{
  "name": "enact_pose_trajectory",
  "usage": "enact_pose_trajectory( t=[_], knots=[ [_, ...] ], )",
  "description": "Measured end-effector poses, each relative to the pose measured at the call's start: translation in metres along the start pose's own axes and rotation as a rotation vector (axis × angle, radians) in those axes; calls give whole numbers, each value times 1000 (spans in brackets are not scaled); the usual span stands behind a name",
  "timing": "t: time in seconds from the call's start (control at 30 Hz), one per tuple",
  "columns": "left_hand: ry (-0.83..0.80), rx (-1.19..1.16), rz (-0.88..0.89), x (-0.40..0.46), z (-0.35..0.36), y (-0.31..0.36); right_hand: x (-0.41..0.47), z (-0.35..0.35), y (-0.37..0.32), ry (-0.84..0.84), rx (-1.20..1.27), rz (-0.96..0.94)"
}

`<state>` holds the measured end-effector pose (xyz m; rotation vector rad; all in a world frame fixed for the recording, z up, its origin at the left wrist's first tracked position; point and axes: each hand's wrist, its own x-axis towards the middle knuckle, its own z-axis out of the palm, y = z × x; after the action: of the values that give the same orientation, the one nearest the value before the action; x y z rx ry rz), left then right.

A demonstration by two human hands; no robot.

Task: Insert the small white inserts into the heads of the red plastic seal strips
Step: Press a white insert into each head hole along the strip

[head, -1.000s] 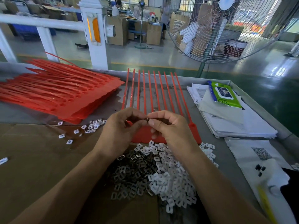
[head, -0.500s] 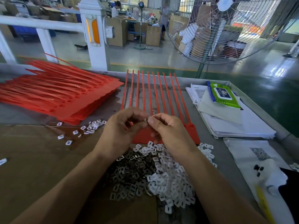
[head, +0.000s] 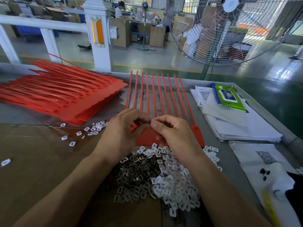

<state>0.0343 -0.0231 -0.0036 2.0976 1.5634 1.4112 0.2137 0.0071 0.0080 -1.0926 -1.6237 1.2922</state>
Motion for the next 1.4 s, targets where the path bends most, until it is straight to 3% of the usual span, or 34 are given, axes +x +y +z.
enact_pose_trajectory(
  t=[0.4,0.67,0.87,0.97,1.4],
  knots=[
    [34,181,66,0,1,7,1,6,4,154,-81,5],
    [75,143,-331,8,-25,-35,7,-6,11,213,-311,-22],
    [5,60,-486,7,-35,-50,10,-11,14,198,-359,55],
    [-23,-10,-502,4,-28,-49,10,-12,13,194,-363,46],
    [-58,119,-531,4,-23,-48,9,-13,12,174,-397,42]
  ],
)
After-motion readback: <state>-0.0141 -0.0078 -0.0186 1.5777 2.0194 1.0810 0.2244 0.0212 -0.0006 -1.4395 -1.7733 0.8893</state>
